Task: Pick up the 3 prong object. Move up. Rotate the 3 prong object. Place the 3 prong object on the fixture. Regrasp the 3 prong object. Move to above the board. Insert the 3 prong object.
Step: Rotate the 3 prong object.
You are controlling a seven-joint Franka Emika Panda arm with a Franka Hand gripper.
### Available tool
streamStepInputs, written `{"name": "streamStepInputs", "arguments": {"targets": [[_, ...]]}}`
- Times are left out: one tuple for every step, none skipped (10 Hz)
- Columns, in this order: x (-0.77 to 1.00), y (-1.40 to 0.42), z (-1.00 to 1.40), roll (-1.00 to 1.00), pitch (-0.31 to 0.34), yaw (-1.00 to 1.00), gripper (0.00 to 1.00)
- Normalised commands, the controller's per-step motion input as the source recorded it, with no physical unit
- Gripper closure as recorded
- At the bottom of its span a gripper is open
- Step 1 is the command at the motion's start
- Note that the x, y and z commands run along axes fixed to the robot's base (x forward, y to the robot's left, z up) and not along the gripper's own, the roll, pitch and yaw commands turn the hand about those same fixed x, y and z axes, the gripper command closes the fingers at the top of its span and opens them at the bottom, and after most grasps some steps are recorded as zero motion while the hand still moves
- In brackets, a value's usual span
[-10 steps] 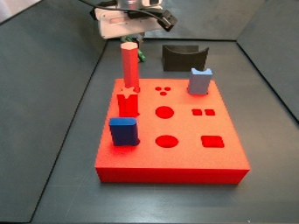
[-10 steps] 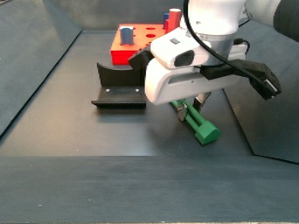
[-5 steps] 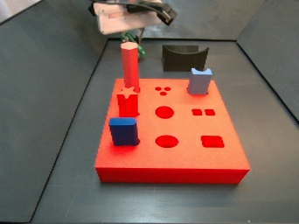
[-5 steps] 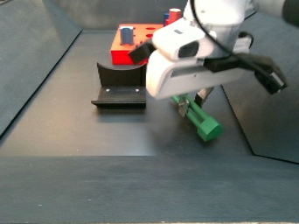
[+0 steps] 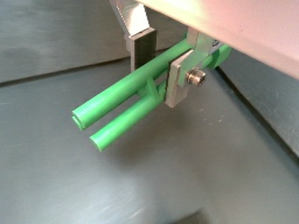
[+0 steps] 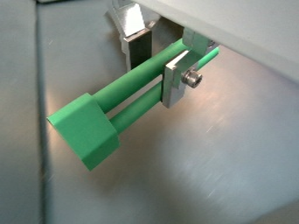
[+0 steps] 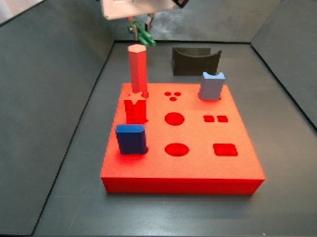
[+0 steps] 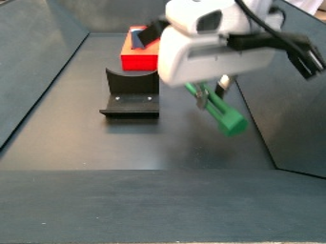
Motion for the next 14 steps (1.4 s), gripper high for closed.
{"name": "streamStepInputs", "arguments": {"targets": [[0.02,-0.29,0.59,0.05,0.019,0.03,1.0],[-0.01,-0.18,0.5,0.07,0.027,0.04,1.0],[-0.01,-0.09,0.27,0.1,0.055,0.04,1.0],[-0.01,-0.07,0.18,0.11,0.063,0.04,1.0],[0.0,0.0,0.0,0.0,0.0,-1.0,1.0],[0.01,0.01,-0.01,0.0,0.0,-1.0,1.0],[0.01,0.02,0.0,0.0,-0.001,-1.0,1.0],[0.01,0.02,0.0,0.0,-0.001,-1.0,1.0],[0.01,0.02,0.0,0.0,-0.001,-1.0,1.0],[0.01,0.02,0.0,0.0,-0.001,-1.0,1.0],[0.01,0.02,0.0,0.0,-0.001,-1.0,1.0],[0.01,0.02,0.0,0.0,-0.001,-1.0,1.0],[0.01,0.02,0.0,0.0,-0.001,-1.0,1.0],[0.01,0.02,0.0,0.0,-0.001,-1.0,1.0]]}}
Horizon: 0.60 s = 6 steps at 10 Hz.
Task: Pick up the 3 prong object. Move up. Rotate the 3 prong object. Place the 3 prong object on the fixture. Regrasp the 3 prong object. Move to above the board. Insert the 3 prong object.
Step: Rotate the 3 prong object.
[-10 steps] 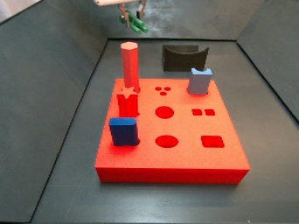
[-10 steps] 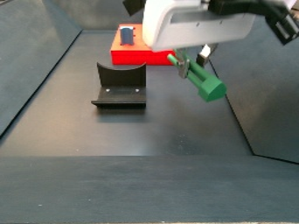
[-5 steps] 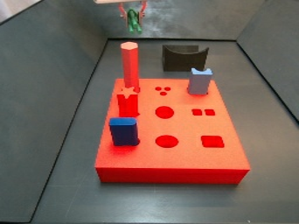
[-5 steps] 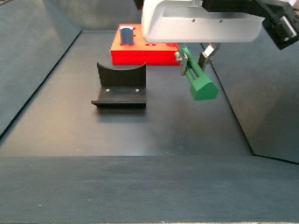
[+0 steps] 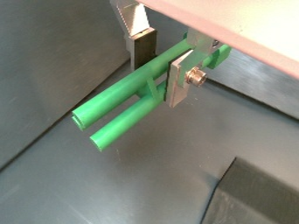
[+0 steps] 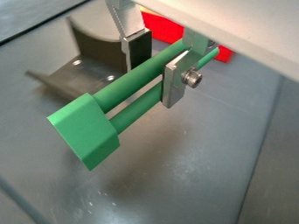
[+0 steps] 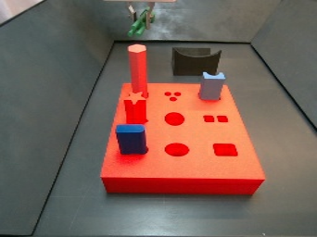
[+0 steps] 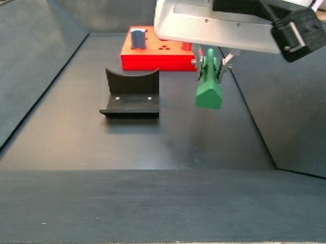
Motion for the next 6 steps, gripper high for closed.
{"name": "streamStepInputs", "arguments": {"targets": [[0.01,0.02,0.0,0.0,-0.001,-1.0,1.0],[0.01,0.02,0.0,0.0,-0.001,-1.0,1.0],[0.01,0.02,0.0,0.0,-0.001,-1.0,1.0],[0.01,0.02,0.0,0.0,-0.001,-1.0,1.0],[0.01,0.02,0.0,0.0,-0.002,-1.0,1.0],[0.01,0.02,0.0,0.0,-0.002,-1.0,1.0]]}}
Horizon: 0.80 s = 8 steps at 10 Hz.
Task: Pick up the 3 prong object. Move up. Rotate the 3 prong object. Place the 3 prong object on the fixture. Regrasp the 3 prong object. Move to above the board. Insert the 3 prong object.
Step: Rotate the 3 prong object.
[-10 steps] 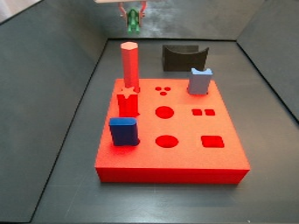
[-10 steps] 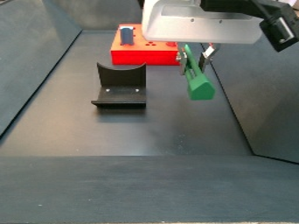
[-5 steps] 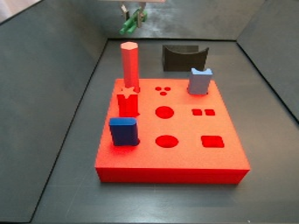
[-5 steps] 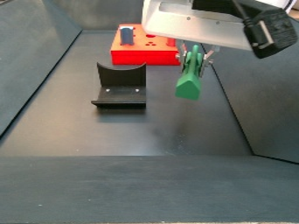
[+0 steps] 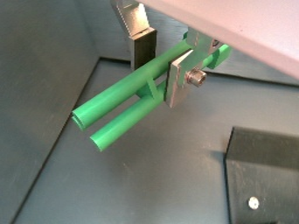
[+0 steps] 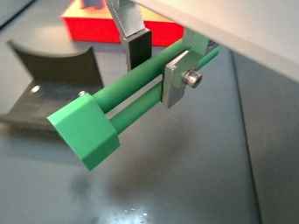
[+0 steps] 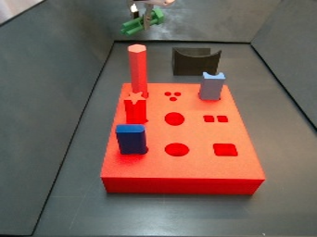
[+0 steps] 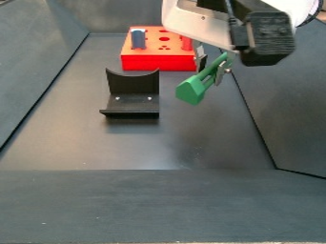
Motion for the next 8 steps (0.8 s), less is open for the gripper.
{"name": "streamStepInputs", "arguments": {"targets": [[0.01,0.02,0.0,0.0,-0.002,-1.0,1.0],[0.01,0.02,0.0,0.0,-0.002,-1.0,1.0],[0.01,0.02,0.0,0.0,-0.002,-1.0,1.0],[0.01,0.02,0.0,0.0,-0.002,-1.0,1.0],[0.01,0.02,0.0,0.0,-0.002,-1.0,1.0],[0.01,0.02,0.0,0.0,-0.002,-1.0,1.0],[0.01,0.02,0.0,0.0,-0.002,-1.0,1.0],[0.01,0.02,0.0,-0.01,-0.002,-1.0,1.0]]}}
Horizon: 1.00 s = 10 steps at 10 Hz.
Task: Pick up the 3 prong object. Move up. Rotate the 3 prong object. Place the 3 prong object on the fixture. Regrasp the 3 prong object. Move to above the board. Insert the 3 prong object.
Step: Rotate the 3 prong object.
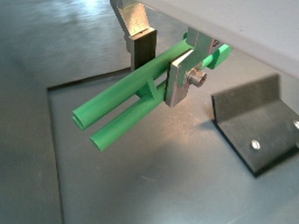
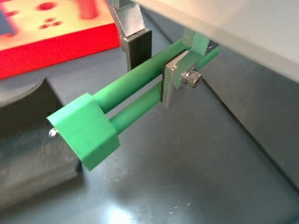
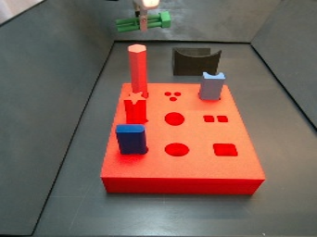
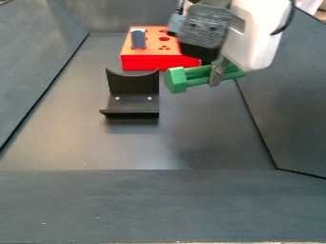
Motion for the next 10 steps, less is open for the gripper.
{"name": "streamStepInputs", "arguments": {"targets": [[0.01,0.02,0.0,-0.01,-0.002,-1.0,1.0],[0.01,0.02,0.0,-0.01,-0.002,-1.0,1.0],[0.01,0.02,0.0,-0.01,-0.002,-1.0,1.0],[0.01,0.02,0.0,-0.01,-0.002,-1.0,1.0],[0.01,0.02,0.0,-0.01,-0.002,-1.0,1.0],[0.01,0.02,0.0,-0.01,-0.002,-1.0,1.0],[0.01,0.02,0.0,-0.01,-0.003,-1.0,1.0],[0.01,0.02,0.0,-0.01,-0.003,-1.0,1.0],[0.01,0.02,0.0,-0.01,-0.003,-1.0,1.0],[0.01,0.02,0.0,-0.01,-0.003,-1.0,1.0]]}}
